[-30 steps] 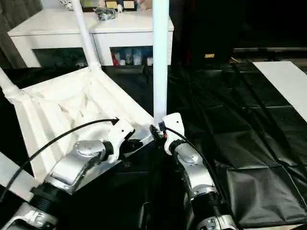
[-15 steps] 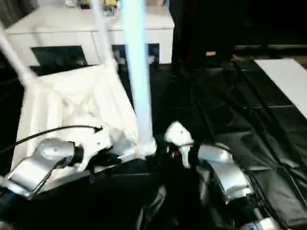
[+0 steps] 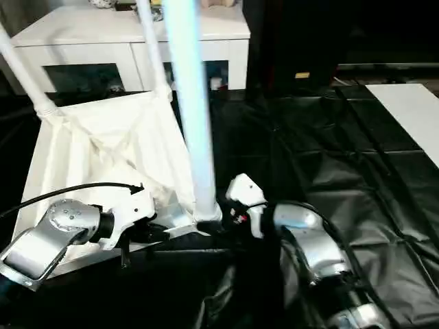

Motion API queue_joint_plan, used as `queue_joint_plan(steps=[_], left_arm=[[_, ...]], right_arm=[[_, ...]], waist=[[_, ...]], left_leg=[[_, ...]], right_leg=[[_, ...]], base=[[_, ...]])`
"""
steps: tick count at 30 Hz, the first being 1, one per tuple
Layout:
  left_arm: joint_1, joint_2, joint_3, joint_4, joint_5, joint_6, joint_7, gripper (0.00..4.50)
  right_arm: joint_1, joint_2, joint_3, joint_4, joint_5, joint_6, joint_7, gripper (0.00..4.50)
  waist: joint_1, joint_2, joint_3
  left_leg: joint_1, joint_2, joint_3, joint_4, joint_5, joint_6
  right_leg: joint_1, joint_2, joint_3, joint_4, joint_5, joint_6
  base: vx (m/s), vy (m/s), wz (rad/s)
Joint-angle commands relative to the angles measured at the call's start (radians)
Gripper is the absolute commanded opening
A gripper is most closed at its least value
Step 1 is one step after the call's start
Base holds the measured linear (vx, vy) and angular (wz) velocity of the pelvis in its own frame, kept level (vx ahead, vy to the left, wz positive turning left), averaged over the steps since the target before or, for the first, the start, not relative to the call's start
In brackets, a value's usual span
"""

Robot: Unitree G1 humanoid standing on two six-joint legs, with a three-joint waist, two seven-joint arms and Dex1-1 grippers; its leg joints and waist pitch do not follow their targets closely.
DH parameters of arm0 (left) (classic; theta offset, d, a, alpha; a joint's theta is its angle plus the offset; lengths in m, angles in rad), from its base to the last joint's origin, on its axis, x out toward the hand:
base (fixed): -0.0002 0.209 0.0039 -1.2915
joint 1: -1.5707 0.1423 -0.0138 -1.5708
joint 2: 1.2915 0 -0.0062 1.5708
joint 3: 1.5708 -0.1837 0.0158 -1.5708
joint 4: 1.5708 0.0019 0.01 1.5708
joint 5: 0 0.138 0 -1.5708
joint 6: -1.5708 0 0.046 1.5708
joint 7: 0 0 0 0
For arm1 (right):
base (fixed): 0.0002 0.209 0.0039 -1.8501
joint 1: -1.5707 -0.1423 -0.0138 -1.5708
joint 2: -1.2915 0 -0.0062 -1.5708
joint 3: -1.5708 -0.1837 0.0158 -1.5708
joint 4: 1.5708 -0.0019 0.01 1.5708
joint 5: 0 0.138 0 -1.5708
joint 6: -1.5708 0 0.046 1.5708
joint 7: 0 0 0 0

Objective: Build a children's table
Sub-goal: Rotate leg to tighten

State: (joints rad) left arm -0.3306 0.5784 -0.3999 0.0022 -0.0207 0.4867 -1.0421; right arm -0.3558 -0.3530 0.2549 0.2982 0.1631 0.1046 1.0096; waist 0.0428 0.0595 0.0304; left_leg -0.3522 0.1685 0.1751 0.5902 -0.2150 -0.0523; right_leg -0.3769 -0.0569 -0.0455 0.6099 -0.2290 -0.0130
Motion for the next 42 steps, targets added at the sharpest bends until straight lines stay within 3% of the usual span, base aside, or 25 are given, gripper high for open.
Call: queue_joint_plan(steps=[1, 10, 15, 17, 19, 22, 26, 29, 32, 35, 37, 39, 42], left_arm=[[0.037, 0.005, -0.064, 0.019, 0.012, 0.026, -0.039, 0.0], [0.048, 0.016, -0.065, 0.014, 0.01, 0.031, -0.042, 0.0], [0.054, 0.025, -0.071, 0.02, 0.014, 0.036, -0.047, 0.0], [0.048, -0.013, -0.062, 0.049, 0.022, 0.044, 0.003, 0.0], [0.036, -0.064, -0.04, 0.083, 0.025, 0.06, 0.07, 0.0], [-0.006, -0.191, 0.016, 0.176, 0.033, 0.1, 0.234, 0.0], [-0.056, -0.295, 0.044, 0.269, 0.055, 0.124, 0.371, 0.0], [-0.081, -0.335, 0.047, 0.31, 0.064, 0.12, 0.419, 0.0], [-0.1, -0.357, 0.04, 0.342, 0.082, 0.112, 0.443, 0.0], [-0.095, -0.336, 0.013, 0.336, 0.102, 0.122, 0.402, 0.0], [-0.095, -0.335, 0.011, 0.337, 0.102, 0.123, 0.4, 0.0], [-0.08, -0.294, -0.02, 0.319, 0.11, 0.12, 0.355, 0.0], [-0.062, -0.255, -0.04, 0.285, 0.102, 0.093, 0.297, 0.0]], right_arm=[[-0.019, -0.004, -0.004, 0.011, 0.009, -0.003, 0.011, 3.38], [-0.022, -0.013, 0.001, 0.03, 0.008, -0.013, 0.053, 2.63], [-0.022, -0.013, -0.002, 0.041, 0.001, -0.013, 0.043, 2.55], [-0.03, 0.024, -0.024, 0.092, -0.035, -0.013, -0.076, 2.54], [-0.029, 0.057, -0.04, 0.114, -0.051, -0.001, -0.161, 2.54], [-0.015, 0.149, -0.087, 0.126, -0.077, 0.057, -0.384, 2.54], [-0.004, 0.249, -0.146, 0.131, -0.134, 0.138, -0.687, 2.53], [-0.003, 0.293, -0.165, 0.148, -0.159, 0.159, -0.809, 2.53], [-0.001, 0.326, -0.14, 0.151, -0.18, 0.15, -0.832, 2.53], [0.019, 0.336, -0.1, 0.098, -0.157, 0.064, -0.72, 2.53], [0.02, 0.336, -0.098, 0.094, -0.159, 0.062, -0.721, 2.53], [0.01, 0.315, -0.111, 0.067, -0.14, 0.066, -0.694, 3.22], [-0.005, 0.267, -0.11, 0.057, -0.129, 0.06, -0.644, 3.29]], waist=[[0.003, -0.01, -0.043], [0.006, -0.01, -0.043], [0.007, -0.009, -0.044], [0.006, -0.01, -0.043], [0.001, -0.009, -0.03], [-0.008, -0.014, -0.024], [-0.013, -0.01, -0.023], [-0.012, -0.011, -0.024], [-0.012, -0.007, -0.025], [-0.011, -0.006, -0.025], [-0.01, -0.007, -0.028], [-0.009, -0.007, -0.03], [-0.008, -0.006, -0.032]], left_leg=[[-0.003, 0.06, -0.023, -0.065, -0.084, 0.096], [-0.003, 0.06, -0.023, -0.065, -0.092, 0.095], [-0.003, 0.06, -0.024, -0.063, -0.081, 0.098], [-0.004, 0.059, -0.023, -0.064, -0.085, 0.097], [0.002, 0.059, -0.022, -0.074, -0.165, 0.06], [0.009, 0.058, -0.025, -0.081, -0.256, 0.015], [0.011, 0.056, -0.035, -0.091, -0.306, -0.027], [0.014, 0.052, -0.036, -0.091, -0.329, -0.027], [0.013, 0.053, -0.037, -0.093, -0.34, -0.028], [0.011, 0.056, -0.038, -0.094, -0.351, -0.02], [0.005, 0.058, -0.037, -0.095, -0.32, -0.014], [0.004, 0.058, -0.035, -0.094, -0.296, -0.006], [-0.002, 0.059, -0.034, -0.091, -0.247, 0.009]], right_leg=[[0.043, -0.084, 0.048, -0.059, 0.018, -0.271], [0.044, -0.085, 0.047, -0.06, -0.008, -0.266], [0.044, -0.084, 0.047, -0.058, 0.011, -0.269], [0.043, -0.084, 0.046, -0.059, 0.003, -0.27], [0.036, -0.085, 0.045, -0.077, -0.14, -0.258], [0.033, -0.087, 0.051, -0.092, -0.326, -0.21], [0.026, -0.088, 0.051, -0.102, -0.416, -0.147], [0.021, -0.09, 0.054, -0.109, -0.453, -0.123], [0.017, -0.088, 0.056, -0.108, -0.415, -0.119], [0.018, -0.091, 0.058, -0.108, -0.4, -0.119], [0.022, -0.091, 0.059, -0.103, -0.353, -0.131], [0.024, -0.089, 0.059, -0.099, -0.307, -0.144], [0.034, -0.09, 0.058, -0.091, -0.228, -0.168]], base=[[0.0, 0.0, 0.0], [0.0, 0.0, 0.0], [0.0, 0.0, 0.0], [0.0, 0.0, 0.0], [0.0, 0.0, 0.0], [0.0, 0.0, 0.0], [0.0, 0.0, 0.0], [0.0, 0.0, 0.0], [0.0, 0.0, 0.0], [0.0, 0.0, 0.0], [0.0, 0.0, 0.0], [0.0, 0.0, 0.0], [0.0, 0.0, 0.0]])
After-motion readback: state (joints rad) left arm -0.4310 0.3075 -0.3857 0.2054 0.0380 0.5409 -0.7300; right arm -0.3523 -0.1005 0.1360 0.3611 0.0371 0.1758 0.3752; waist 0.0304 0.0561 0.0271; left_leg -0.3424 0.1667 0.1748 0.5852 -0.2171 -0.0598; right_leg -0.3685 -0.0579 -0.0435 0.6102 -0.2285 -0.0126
